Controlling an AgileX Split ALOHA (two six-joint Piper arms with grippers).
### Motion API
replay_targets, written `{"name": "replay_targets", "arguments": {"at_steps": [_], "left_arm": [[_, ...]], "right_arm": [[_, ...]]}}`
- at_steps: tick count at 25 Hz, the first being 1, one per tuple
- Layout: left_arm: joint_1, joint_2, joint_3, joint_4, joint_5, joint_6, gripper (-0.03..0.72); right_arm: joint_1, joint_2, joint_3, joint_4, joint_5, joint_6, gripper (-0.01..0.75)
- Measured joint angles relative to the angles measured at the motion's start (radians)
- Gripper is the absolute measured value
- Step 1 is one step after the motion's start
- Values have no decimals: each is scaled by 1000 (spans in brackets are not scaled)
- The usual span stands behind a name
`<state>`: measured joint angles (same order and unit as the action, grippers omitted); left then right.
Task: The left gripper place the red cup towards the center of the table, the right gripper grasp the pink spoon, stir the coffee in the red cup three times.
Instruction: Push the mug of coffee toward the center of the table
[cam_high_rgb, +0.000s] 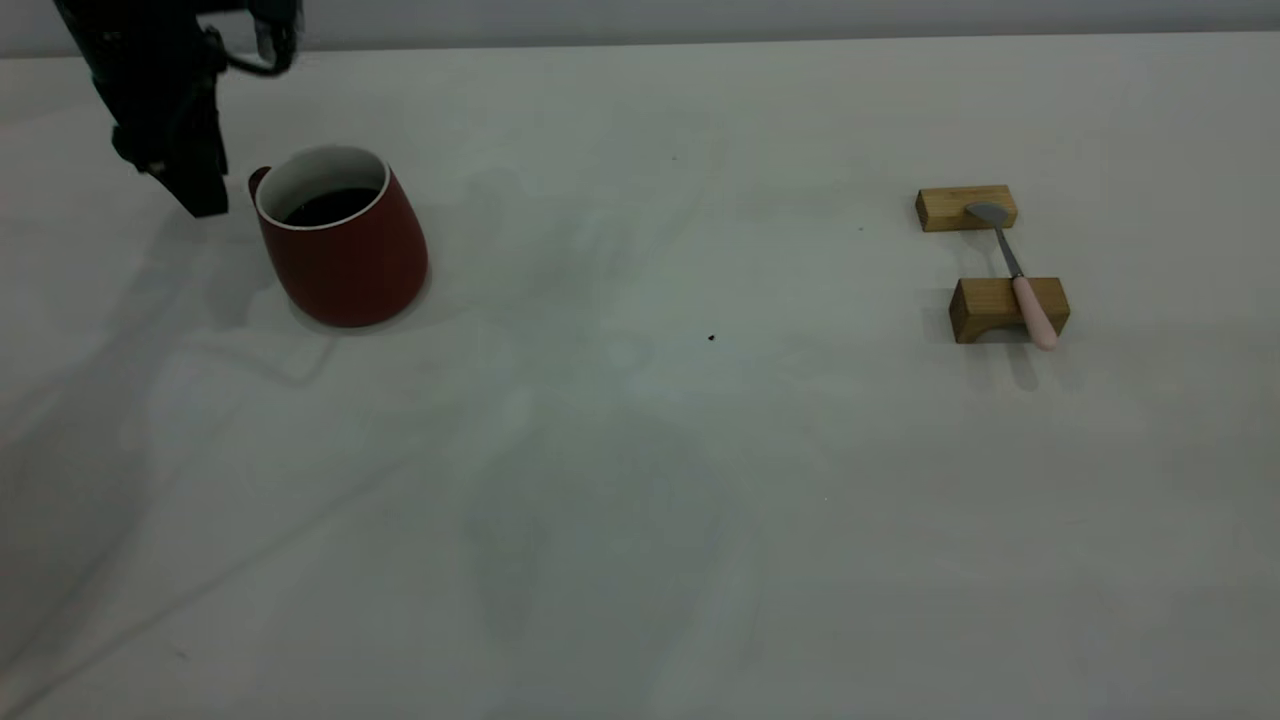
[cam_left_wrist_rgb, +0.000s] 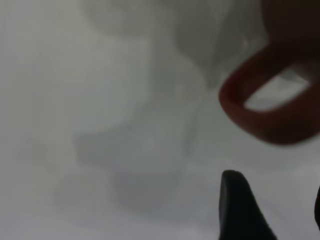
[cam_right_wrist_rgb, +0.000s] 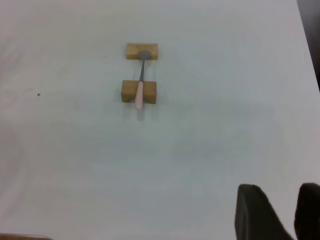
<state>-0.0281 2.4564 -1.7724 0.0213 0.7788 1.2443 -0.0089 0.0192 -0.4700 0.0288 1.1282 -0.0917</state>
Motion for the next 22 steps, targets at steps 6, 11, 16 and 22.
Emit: {"name": "replay_targets", "arguments": {"at_steps": [6, 11, 16, 22], "left_arm": [[0, 23, 0, -55, -34, 39, 434], [-1, 26, -1, -114, -33, 98, 434], [-37, 26, -1, -145, -28, 109, 434], [-95, 26, -1, -148, -12, 90, 434]], "right_arm": [[0, 0, 0, 0, 0, 0, 238], [0, 0, 0, 0, 0, 0, 238], [0, 0, 0, 0, 0, 0, 238], [0, 0, 0, 0, 0, 0, 238]]}}
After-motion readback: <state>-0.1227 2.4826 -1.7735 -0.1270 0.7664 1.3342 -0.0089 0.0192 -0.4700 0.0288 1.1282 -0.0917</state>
